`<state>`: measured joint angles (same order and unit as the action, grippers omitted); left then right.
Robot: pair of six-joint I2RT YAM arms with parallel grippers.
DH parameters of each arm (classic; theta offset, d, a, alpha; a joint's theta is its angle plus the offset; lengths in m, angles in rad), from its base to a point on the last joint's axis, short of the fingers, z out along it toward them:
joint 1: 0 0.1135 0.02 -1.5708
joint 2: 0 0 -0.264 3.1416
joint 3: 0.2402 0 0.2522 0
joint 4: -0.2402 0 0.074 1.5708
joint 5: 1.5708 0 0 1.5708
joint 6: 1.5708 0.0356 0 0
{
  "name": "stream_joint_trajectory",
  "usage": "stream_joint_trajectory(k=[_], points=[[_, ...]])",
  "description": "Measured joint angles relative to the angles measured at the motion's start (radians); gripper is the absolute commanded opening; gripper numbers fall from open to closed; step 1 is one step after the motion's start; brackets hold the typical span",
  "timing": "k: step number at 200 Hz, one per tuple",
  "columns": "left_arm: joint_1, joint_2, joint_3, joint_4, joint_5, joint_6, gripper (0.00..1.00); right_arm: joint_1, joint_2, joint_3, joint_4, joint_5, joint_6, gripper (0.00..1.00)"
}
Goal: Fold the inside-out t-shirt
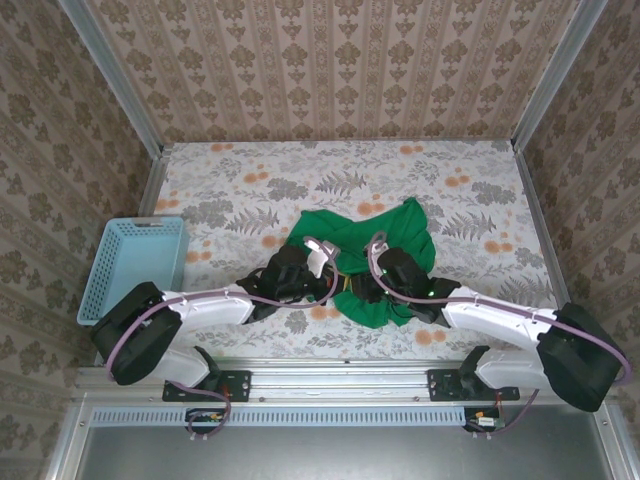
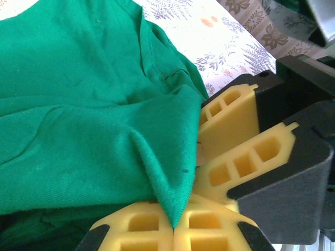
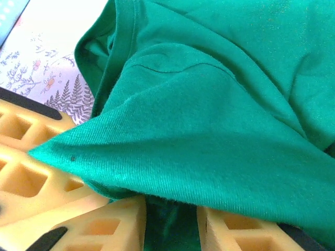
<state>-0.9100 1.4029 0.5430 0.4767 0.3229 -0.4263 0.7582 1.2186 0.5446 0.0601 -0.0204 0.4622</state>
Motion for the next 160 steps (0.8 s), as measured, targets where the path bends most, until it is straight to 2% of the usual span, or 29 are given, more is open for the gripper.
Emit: stream_joint_trajectory(k=[32,63,84,122,160], points=[[0.001,0.000,0.000,0.000,0.003,0.000,0.00,0.000,0.024,0.000,0.016,-0.019,-0.035,0.34],[0.003,-0.006,-0.003,-0.003,0.007,0.000,0.00,-0.002,0.026,-0.002,0.024,-0.033,-0.069,0.40],[0.008,-0.009,-0.007,-0.003,0.016,0.000,0.00,0.000,0.021,-0.018,0.039,-0.041,-0.095,0.40],[0.009,-0.009,-0.007,0.003,0.037,0.000,0.00,0.000,0.023,-0.018,0.050,-0.040,-0.139,0.30],[0.015,-0.010,-0.007,0.003,0.056,-0.001,0.00,0.020,0.027,-0.018,0.073,-0.022,-0.169,0.05]])
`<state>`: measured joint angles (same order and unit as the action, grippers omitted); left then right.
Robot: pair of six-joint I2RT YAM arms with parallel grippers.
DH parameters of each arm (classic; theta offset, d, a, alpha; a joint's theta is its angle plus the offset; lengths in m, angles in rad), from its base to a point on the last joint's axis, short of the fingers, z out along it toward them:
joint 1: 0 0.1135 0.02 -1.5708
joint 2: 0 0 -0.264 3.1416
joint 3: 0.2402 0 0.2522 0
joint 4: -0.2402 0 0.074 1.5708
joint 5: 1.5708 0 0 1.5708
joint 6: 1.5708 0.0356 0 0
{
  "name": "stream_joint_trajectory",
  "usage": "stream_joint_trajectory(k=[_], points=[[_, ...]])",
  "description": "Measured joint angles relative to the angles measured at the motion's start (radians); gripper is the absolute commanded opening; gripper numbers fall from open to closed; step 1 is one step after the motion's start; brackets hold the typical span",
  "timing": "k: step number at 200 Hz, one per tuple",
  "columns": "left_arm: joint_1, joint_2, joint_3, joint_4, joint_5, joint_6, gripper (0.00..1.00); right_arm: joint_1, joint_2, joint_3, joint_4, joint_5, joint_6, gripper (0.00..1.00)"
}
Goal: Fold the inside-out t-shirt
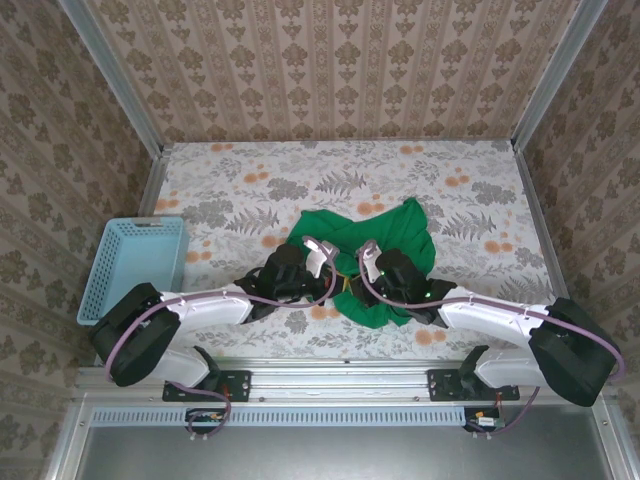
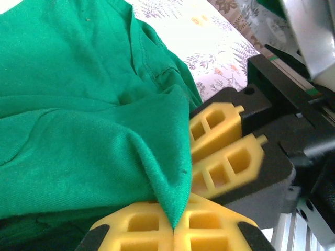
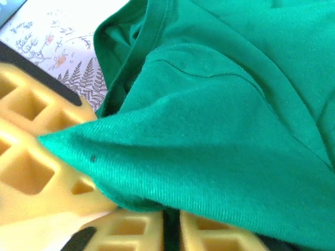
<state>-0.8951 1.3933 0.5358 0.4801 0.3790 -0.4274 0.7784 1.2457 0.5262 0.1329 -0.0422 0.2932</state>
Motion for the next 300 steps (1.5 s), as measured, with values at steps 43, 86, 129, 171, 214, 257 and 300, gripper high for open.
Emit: stream_joint_trajectory(k=[43,86,129,171,214,257,300], points=[[0.021,-0.024,0.000,-0.005,-0.005,-0.006,0.04,0.015,-0.116,-0.021,-0.027,0.116,0.001,0.00],[0.030,-0.030,0.003,-0.010,0.002,-0.006,0.08,0.016,-0.219,-0.037,-0.084,0.112,0.028,0.00],[0.033,-0.032,0.011,-0.045,-0.003,-0.005,0.24,0.015,-0.259,-0.035,-0.164,0.087,0.047,0.00],[0.041,-0.104,0.011,-0.153,-0.076,0.024,0.53,0.013,-0.278,0.076,-0.407,0.137,0.074,0.00],[0.138,-0.222,0.019,-0.316,-0.217,0.029,0.64,0.012,-0.360,0.246,-0.698,0.308,0.131,0.00],[0.205,-0.149,0.035,-0.436,-0.253,0.016,0.66,0.011,-0.380,0.310,-0.928,0.470,0.216,0.00],[0.119,-0.032,0.098,-0.473,-0.244,0.006,0.65,0.011,-0.382,0.310,-0.999,0.516,0.259,0.00]])
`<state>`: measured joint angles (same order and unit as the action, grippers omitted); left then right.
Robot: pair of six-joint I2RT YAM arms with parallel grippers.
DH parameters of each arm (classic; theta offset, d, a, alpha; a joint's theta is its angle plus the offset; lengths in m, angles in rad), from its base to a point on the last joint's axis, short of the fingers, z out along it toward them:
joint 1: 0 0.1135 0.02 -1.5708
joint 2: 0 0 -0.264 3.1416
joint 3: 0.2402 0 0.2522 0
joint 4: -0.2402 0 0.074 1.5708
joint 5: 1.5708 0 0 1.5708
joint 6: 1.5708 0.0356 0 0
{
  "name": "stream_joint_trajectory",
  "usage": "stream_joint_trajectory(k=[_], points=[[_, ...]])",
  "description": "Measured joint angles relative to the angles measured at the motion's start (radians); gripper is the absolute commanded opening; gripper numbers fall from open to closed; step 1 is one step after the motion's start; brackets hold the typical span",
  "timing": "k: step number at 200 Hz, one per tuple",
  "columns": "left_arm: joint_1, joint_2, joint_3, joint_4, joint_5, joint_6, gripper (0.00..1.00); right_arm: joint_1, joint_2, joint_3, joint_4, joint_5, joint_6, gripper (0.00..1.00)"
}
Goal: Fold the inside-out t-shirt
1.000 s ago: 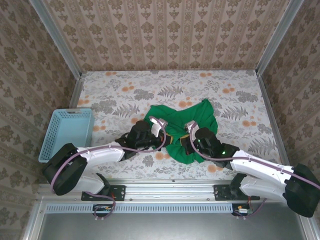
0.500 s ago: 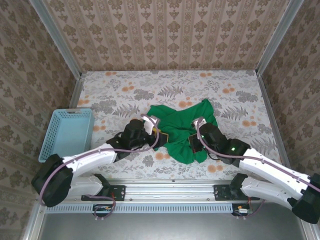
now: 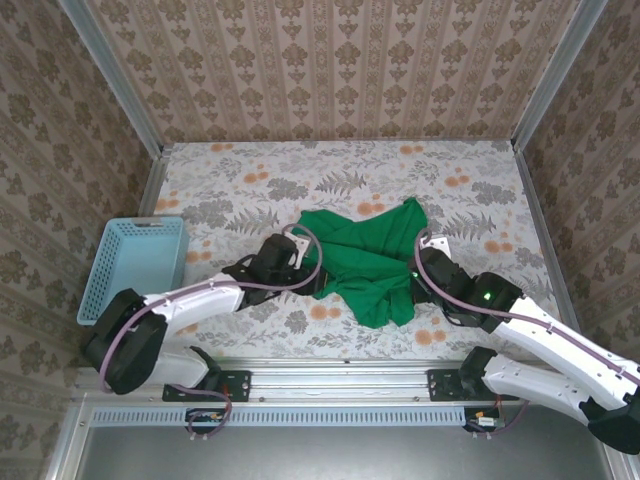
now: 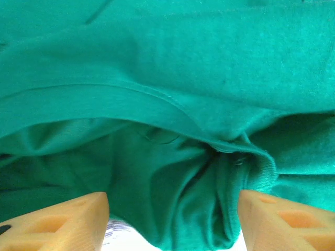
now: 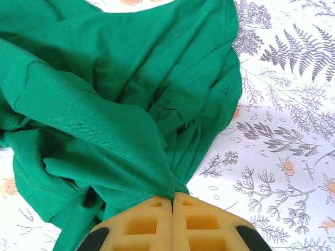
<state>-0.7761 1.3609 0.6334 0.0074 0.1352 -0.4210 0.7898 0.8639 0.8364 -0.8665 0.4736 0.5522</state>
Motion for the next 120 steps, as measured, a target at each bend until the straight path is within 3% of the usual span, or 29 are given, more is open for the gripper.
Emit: stream_joint_trajectory(k=[37,95,120], points=[[-0.029,0.097,0.016,0.050,0.039,-0.042,0.66,0.000,0.000,0.000,-0.001,0.013,0.006,0.00],[-0.123,0.165,0.077,0.112,0.030,-0.096,0.78,0.000,0.008,0.000,0.003,0.013,0.005,0.00],[-0.127,0.186,0.109,0.107,-0.007,-0.115,0.71,0.000,0.008,0.000,0.003,0.014,0.005,0.00]])
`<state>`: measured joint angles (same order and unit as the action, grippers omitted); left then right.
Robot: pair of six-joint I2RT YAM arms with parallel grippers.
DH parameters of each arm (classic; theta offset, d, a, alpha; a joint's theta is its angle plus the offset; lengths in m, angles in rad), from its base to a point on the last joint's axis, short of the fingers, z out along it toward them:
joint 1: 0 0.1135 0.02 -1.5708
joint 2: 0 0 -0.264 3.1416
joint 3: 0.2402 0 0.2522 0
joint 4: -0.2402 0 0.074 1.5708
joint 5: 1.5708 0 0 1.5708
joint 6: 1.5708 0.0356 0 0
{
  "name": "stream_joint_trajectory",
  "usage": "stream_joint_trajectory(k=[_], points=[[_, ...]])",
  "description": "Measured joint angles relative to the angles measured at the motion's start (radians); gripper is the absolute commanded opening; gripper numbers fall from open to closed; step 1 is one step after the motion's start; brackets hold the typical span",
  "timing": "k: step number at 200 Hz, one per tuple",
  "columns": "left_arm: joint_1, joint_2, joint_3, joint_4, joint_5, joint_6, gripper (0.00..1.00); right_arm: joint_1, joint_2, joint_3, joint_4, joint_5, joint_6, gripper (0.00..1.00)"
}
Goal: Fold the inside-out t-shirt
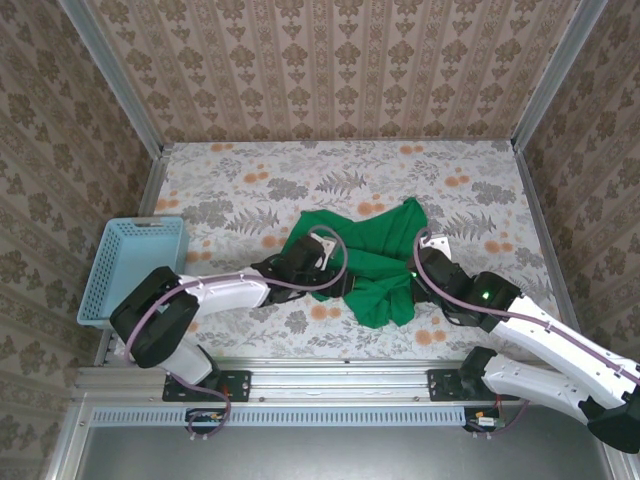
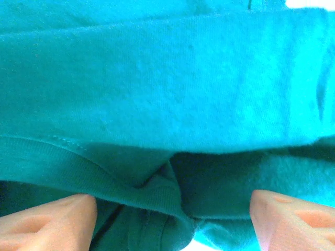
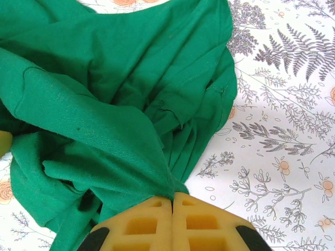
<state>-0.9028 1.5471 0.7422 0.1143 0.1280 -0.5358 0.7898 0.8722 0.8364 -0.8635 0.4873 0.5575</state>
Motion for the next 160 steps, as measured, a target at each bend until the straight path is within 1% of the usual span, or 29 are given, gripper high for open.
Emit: stream_joint_trajectory(k=[15,29,60,72,90,106,125,160], points=[[0.000,0.029,0.027,-0.021,-0.035,-0.012,0.63,0.000,0.000,0.000,-0.001,0.007,0.001,0.00],[0.002,0.043,0.035,-0.029,-0.061,-0.023,0.53,0.000,-0.001,0.000,-0.002,0.021,0.011,0.00],[0.013,0.060,0.040,-0.070,-0.081,-0.021,0.26,0.000,-0.018,0.006,-0.019,0.053,0.026,0.00],[0.021,0.059,0.040,-0.078,-0.081,-0.015,0.14,-0.001,-0.024,0.017,-0.024,0.061,0.026,0.00],[0.042,0.047,0.039,-0.082,-0.078,-0.014,0.00,-0.002,-0.027,0.036,-0.024,0.069,0.025,0.00],[0.065,0.003,0.039,-0.092,-0.066,0.004,0.00,-0.003,-0.024,0.058,-0.025,0.076,0.017,0.00],[0.108,-0.108,0.042,-0.111,-0.040,0.036,0.00,-0.005,0.000,0.124,-0.032,0.082,-0.019,0.00],[0.192,-0.383,0.126,-0.175,0.005,0.140,0.00,-0.006,0.058,0.382,-0.027,0.081,-0.130,0.00]])
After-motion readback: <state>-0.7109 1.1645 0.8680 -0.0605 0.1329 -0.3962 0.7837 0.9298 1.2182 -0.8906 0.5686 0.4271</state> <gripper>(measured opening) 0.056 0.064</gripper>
